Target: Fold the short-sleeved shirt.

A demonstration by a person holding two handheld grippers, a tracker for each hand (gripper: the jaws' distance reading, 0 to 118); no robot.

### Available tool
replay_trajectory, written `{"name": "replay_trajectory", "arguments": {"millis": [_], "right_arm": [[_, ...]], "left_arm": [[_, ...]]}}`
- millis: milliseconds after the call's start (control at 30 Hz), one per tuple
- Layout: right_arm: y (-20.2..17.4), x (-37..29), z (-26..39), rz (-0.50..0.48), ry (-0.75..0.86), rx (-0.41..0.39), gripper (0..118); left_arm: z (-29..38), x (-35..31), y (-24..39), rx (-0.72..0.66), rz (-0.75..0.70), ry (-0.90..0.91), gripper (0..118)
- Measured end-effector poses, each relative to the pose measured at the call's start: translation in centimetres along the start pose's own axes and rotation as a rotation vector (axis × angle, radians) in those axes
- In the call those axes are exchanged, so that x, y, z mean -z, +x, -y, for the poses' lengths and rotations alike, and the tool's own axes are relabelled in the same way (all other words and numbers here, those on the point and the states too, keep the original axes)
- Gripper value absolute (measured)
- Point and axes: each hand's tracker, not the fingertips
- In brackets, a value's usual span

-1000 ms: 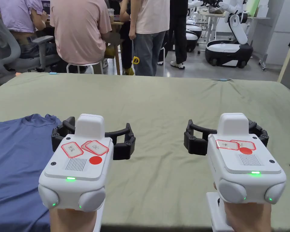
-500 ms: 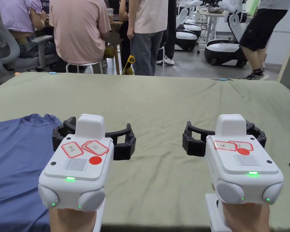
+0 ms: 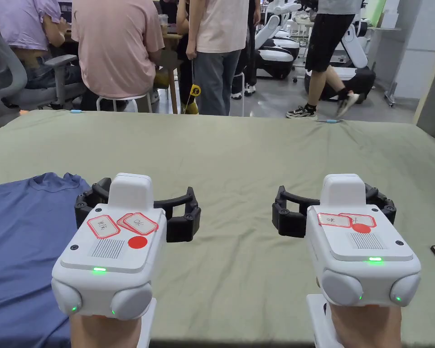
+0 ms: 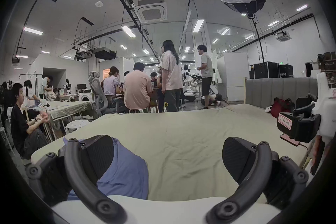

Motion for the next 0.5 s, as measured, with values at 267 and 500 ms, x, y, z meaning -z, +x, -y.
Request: {"name": "replay_trajectory", "arguments": {"millis": [267, 500], "right_arm": [[0.9, -0.7, -0.2, -0.001, 0.019, 0.014, 0], [-1.9, 0.9, -1.6, -0.024, 0.028, -0.005, 0]], "left_arm": [[-0.3, 0.0, 0.3, 0.000, 0.007, 0.012, 0], [-1.0, -0.3, -2.5, -0.019, -0.054, 0.007, 0]]}}
